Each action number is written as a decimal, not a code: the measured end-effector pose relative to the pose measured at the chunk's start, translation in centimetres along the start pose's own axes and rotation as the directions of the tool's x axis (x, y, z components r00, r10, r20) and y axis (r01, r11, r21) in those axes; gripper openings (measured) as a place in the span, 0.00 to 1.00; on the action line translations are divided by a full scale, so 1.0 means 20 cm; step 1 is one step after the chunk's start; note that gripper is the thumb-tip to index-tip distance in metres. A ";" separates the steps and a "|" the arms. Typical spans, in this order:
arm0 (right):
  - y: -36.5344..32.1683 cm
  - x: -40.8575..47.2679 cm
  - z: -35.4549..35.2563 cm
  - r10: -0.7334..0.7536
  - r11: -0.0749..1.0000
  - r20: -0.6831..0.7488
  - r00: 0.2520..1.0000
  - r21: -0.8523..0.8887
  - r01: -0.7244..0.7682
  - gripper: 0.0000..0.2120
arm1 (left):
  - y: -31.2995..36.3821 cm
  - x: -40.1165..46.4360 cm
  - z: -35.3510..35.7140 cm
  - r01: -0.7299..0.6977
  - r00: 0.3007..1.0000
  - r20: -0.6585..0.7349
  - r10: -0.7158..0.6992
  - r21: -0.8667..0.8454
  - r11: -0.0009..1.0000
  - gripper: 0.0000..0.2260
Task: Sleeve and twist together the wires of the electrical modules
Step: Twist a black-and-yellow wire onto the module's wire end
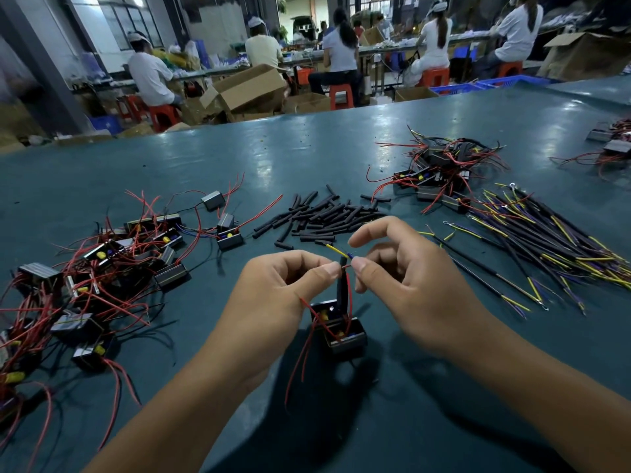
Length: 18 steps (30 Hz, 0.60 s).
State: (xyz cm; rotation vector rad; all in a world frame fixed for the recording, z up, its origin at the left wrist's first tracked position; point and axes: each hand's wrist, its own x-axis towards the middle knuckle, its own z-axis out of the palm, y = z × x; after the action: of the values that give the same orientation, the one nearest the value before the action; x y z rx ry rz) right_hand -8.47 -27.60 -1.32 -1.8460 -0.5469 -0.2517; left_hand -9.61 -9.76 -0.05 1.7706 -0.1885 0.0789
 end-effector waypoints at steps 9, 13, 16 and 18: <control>-0.01 0.00 -0.07 -0.045 0.993 0.138 0.989 -0.098 0.059 0.07 | -0.10 0.10 -0.05 0.110 0.994 0.012 -0.109 -0.068 0.992 0.07; -0.01 0.01 -0.08 -0.030 0.996 0.147 0.989 -0.078 0.042 0.10 | -0.11 0.10 -0.01 0.015 0.993 0.116 -0.009 -0.056 0.998 0.06; 0.00 0.01 -0.07 0.018 0.999 0.152 0.988 0.023 -0.022 0.10 | -0.11 0.10 -0.01 -0.062 0.997 0.035 0.070 -0.176 0.982 0.04; 0.01 0.01 -0.07 0.063 0.993 0.159 0.985 0.091 -0.078 0.09 | -0.10 0.09 -0.03 -0.085 0.994 0.035 0.099 -0.281 0.956 0.06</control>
State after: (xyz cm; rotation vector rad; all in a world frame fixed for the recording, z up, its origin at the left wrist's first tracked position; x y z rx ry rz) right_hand -8.07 -28.85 -0.84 -1.7958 -0.5896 -0.0325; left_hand -7.41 -8.91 -1.56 1.4827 -0.3036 0.0725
